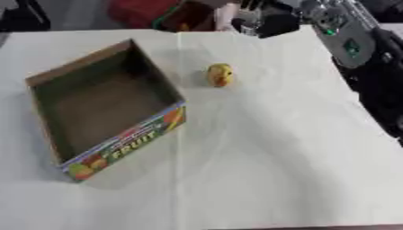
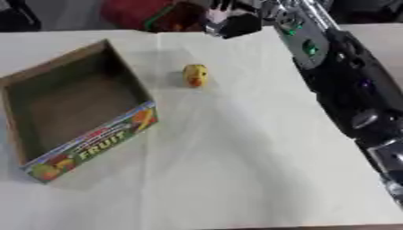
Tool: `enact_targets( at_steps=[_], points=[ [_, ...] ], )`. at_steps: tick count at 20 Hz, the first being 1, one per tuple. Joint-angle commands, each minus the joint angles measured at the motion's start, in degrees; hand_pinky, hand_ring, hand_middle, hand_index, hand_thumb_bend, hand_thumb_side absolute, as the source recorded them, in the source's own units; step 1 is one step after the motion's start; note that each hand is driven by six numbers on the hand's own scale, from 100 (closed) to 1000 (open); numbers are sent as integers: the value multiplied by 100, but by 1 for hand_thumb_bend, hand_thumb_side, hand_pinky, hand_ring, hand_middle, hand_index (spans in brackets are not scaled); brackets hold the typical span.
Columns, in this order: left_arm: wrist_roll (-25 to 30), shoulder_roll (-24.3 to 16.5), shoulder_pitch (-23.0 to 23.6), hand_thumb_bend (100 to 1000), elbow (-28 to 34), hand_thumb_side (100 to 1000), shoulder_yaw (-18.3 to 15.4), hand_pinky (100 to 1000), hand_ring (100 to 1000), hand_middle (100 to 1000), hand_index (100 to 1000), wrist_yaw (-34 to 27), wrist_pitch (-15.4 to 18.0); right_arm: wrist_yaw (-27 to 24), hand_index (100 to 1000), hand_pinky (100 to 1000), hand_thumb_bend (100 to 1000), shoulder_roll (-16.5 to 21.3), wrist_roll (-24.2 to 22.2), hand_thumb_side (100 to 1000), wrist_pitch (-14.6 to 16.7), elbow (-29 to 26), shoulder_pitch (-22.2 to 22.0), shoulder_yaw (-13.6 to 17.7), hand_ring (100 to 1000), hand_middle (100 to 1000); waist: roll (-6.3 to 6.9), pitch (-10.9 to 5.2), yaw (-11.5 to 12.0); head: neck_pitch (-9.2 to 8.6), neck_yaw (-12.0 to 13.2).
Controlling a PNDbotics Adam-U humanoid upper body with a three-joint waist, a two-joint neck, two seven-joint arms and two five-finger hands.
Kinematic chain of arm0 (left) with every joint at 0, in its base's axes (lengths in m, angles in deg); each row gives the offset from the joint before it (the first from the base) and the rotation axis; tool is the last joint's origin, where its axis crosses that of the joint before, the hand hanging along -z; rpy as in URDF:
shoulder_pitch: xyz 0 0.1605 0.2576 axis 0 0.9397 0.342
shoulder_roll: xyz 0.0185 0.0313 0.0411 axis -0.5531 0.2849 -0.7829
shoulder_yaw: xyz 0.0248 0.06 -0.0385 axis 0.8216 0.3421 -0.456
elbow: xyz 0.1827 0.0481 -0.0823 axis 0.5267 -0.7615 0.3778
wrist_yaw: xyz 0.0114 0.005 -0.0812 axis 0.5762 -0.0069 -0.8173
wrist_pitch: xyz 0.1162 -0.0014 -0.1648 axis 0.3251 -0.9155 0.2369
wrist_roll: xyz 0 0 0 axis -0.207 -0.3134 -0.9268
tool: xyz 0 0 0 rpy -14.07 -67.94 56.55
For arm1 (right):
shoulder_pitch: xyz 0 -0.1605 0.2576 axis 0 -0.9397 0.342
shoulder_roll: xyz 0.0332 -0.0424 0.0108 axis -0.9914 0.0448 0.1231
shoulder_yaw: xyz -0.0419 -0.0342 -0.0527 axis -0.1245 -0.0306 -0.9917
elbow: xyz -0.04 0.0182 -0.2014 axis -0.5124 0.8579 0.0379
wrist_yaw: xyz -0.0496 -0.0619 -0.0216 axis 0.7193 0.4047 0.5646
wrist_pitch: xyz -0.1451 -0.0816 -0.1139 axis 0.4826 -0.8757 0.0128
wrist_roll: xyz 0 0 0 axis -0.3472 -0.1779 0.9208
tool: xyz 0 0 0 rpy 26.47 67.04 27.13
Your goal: Pick up objects on the table and place them in the box.
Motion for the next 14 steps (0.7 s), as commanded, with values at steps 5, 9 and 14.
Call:
enact_targets(
  at_steps=[5, 9, 14],
  points=[
    [42, -57, -19, 100, 110, 848, 18, 312, 441, 427, 582, -32, -8, 85, 963, 830, 487, -85, -645, 640, 143, 406, 144, 106, 847, 801, 29, -122, 19, -7, -48],
    [59, -49, -21, 100, 110, 846, 27, 312, 441, 427, 582, -43, -11, 137, 992, 844, 542, -162, -999, 599, 101, 502, 149, 91, 864, 809, 44, -112, 17, 10, -93],
    [76, -18, -11, 100, 110, 848, 35, 312, 441, 426, 581, -64, -16, 473, 987, 843, 564, -276, -1035, 619, 18, 621, 131, 77, 865, 811, 70, -57, 39, 5, -195]
  ],
)
